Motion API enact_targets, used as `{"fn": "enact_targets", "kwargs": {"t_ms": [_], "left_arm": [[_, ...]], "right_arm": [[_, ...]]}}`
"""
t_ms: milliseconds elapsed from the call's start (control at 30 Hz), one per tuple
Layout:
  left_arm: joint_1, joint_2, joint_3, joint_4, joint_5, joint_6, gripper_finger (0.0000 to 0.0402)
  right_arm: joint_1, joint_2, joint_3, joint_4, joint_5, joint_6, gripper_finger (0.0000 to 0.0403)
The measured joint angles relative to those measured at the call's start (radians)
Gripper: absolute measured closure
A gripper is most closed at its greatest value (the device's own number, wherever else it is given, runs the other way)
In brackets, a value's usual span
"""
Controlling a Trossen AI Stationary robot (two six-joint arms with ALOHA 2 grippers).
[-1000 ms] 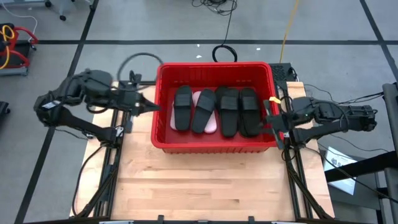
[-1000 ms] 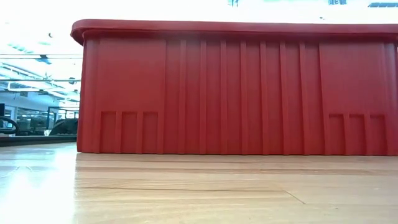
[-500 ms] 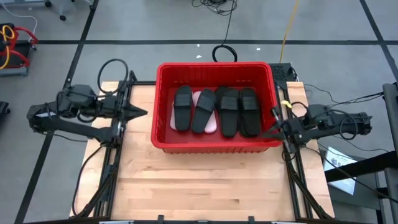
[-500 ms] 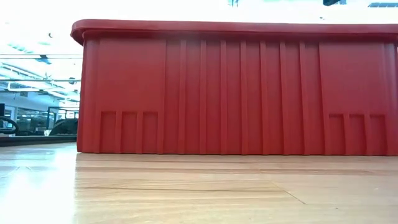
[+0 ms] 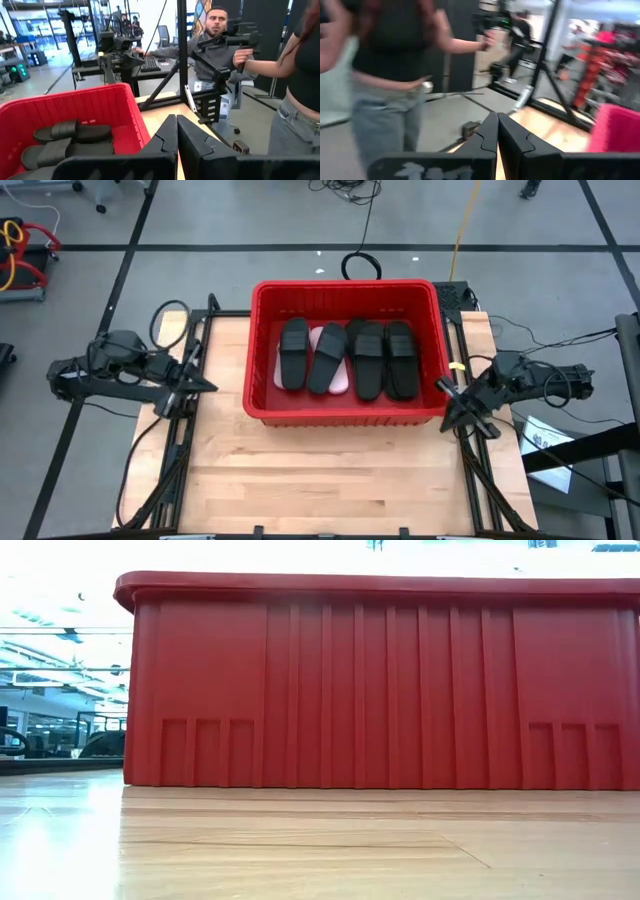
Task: Pick and place slides into bin
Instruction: Return to Home Position
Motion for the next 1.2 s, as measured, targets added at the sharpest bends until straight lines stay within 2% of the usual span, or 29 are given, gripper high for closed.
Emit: {"fn": "enact_targets", "kwargs": {"t_ms": [67, 233, 367, 467, 767, 1033, 1133, 1200], "left_arm": [[0.000, -0.039, -0.023, 0.002, 0.001, 0.000, 0.0395], [0.000, -0.143, -0.079, 0.009, 0.002, 0.000, 0.0399], [0.000, -0.226, -0.130, 0.010, 0.009, -0.005, 0.0396], [0.000, -0.289, -0.171, 0.041, 0.050, -0.004, 0.0400], [0.000, -0.447, -0.262, 0.069, 0.087, -0.035, 0.0399], [-0.001, -0.452, -0.324, 0.087, 0.167, -0.029, 0.0399], [-0.001, -0.452, -0.362, 0.125, 0.244, -0.025, 0.0393], [-0.001, -0.453, -0.395, 0.144, 0.300, -0.025, 0.0390]], "right_arm": [[0.000, -0.022, -0.014, 0.004, -0.056, -0.030, 0.0403], [0.000, -0.090, -0.051, 0.009, -0.063, -0.031, 0.0403], [0.000, -0.149, -0.095, 0.025, -0.187, -0.035, 0.0403], [0.000, -0.196, -0.137, 0.061, -0.265, -0.023, 0.0403], [0.000, -0.290, -0.237, 0.088, -0.282, -0.021, 0.0403], [0.000, -0.288, -0.303, 0.175, -0.482, -0.002, 0.0403], [0.000, -0.288, -0.321, 0.191, -0.494, 0.029, 0.0403], [0.000, -0.288, -0.338, 0.224, -0.546, 0.061, 0.0403]]}}
